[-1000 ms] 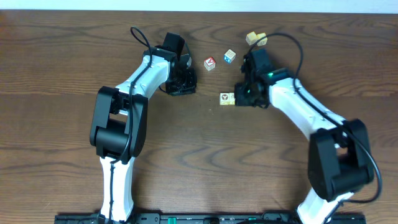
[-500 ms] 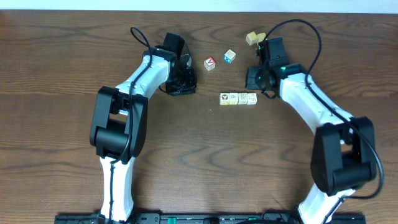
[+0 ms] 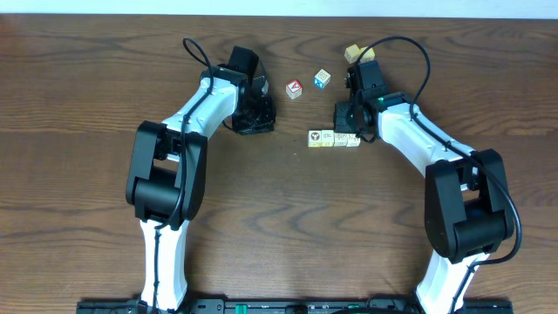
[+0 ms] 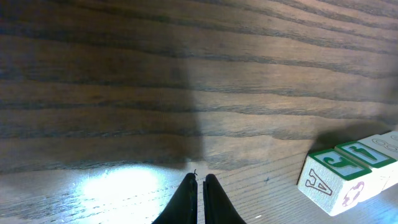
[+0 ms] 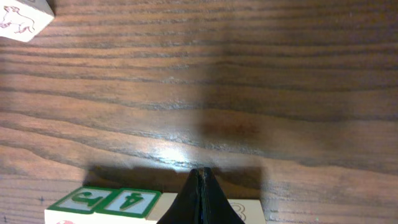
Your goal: Lift 4 blocks
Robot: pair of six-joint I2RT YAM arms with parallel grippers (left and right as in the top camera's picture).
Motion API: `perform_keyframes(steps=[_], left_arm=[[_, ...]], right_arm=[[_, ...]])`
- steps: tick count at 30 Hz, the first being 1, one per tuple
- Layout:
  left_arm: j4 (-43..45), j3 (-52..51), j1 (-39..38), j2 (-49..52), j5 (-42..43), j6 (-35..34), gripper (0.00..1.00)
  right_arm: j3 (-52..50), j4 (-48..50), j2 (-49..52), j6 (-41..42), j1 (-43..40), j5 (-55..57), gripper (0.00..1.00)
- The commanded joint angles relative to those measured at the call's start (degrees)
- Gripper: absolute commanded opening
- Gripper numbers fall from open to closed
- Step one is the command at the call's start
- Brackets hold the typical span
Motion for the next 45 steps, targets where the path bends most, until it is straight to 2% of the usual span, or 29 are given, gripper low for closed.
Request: perform_keyframes(steps=[1, 45], left_arm=[[-0.3, -0.4, 0.2, -0.7, 0.1, 0.8, 0.07], [-0.3, -0.4, 0.2, -0.7, 0.1, 0.8, 0.07]], right_arm=[[0.5, -1.0, 0.1, 0.6, 0.5, 0.0, 0.01], [0.8, -2.8, 0.1, 0.6, 1.0, 0.2, 0.01]])
